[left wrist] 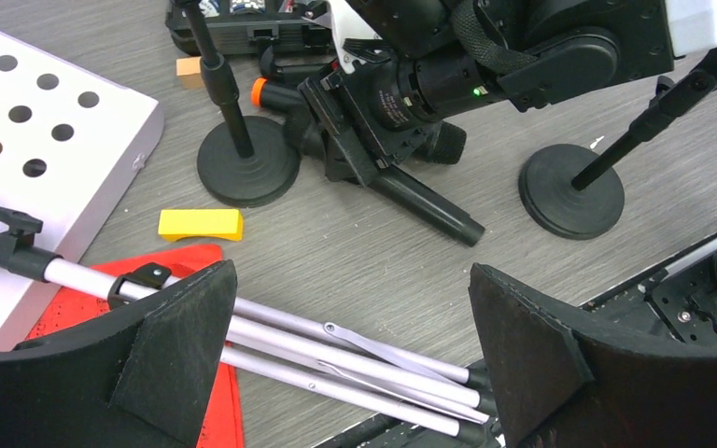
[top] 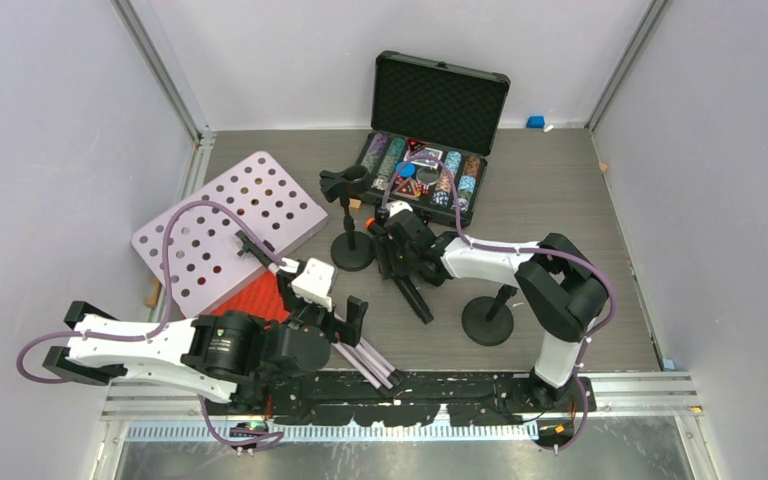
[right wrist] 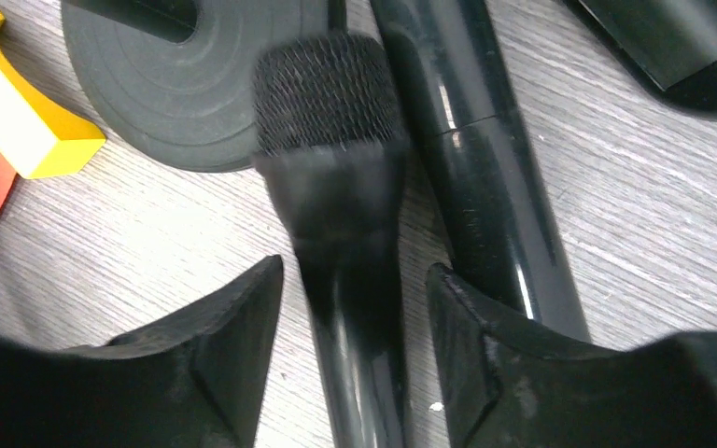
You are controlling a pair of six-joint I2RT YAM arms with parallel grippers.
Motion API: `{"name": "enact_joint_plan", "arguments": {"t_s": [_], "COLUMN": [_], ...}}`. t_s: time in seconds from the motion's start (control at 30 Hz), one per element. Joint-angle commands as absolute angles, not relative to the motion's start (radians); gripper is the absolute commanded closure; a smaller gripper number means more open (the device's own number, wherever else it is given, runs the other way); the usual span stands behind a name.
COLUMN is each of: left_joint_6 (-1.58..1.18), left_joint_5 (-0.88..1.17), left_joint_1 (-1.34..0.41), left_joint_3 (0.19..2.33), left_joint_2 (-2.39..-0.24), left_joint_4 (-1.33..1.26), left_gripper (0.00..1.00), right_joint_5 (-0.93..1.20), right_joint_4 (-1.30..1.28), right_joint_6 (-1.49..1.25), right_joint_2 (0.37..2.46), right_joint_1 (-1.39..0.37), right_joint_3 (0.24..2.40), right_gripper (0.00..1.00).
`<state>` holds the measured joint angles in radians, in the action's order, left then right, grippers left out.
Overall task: Pack up the instrument practice props
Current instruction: Place the microphone at the center of the board, then reset both arms
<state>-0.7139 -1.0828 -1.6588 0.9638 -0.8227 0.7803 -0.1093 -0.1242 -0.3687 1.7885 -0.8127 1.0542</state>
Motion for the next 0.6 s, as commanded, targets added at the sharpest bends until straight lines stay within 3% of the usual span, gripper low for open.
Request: {"name": "enact_joint_plan", "arguments": {"t_s": [0.0, 0.47, 0.57], "left_joint_6": [-0.78, -0.763, -0.668], "left_joint_5": [-1.15, -1.391, -1.449], "left_joint_1": [-1.663, -1.663, -1.663], "left_joint_3": [0.974, 1.131, 1.191], "left_joint_2": [-0.811, -1.013, -1.097], "left_joint_4": [0.811, 0.814, 0.75], "left_gripper": [0.02, 0.0, 0.0], "right_joint_5": [-0.114, -0.265, -0.194], "right_joint_4": [-0.102, -0.372, -0.462], "right_joint_6": [-0.371, -0.293, -0.326], "right_joint_2": [1.747, 1.342, 1.266], "right_joint_1": [-0.819, -0.818, -0.786], "right_joint_3": [1.1, 1.143, 1.192], "right_gripper": [0.34, 0.25, 0.21]}}
